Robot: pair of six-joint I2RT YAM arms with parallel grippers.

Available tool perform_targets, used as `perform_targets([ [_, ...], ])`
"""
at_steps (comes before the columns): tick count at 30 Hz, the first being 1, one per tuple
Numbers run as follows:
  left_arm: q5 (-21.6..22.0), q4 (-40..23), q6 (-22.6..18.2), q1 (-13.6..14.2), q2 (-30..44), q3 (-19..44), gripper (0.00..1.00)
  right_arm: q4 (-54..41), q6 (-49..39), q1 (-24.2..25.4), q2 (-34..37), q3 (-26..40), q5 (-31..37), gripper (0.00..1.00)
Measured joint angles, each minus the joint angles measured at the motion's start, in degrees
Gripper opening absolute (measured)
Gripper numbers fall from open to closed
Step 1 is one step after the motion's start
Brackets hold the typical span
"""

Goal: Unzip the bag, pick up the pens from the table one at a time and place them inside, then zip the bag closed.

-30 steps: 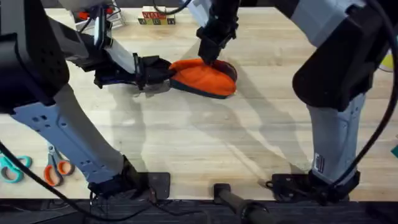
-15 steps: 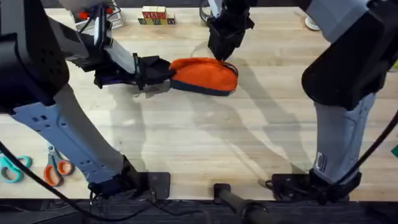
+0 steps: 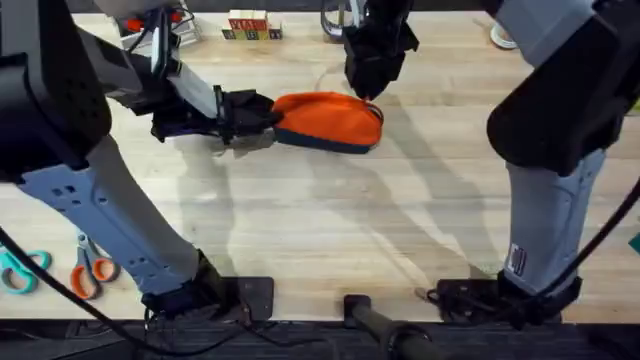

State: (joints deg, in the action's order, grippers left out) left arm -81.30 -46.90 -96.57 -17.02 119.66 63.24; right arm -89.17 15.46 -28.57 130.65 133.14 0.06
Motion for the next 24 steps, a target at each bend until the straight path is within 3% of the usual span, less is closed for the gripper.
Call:
perform_targets([
  [9, 0.0, 0.0, 0.0, 0.2, 0.0, 0.0, 0.04, -0.8, 5.1, 3.4, 0.0, 0.0, -0.1, 0.033],
  [24, -0.1, 0.0, 0.2, 0.4, 0.0, 0.0, 0.04, 0.1, 6.5, 9.3, 0.0, -2.7, -1.3, 0.033],
])
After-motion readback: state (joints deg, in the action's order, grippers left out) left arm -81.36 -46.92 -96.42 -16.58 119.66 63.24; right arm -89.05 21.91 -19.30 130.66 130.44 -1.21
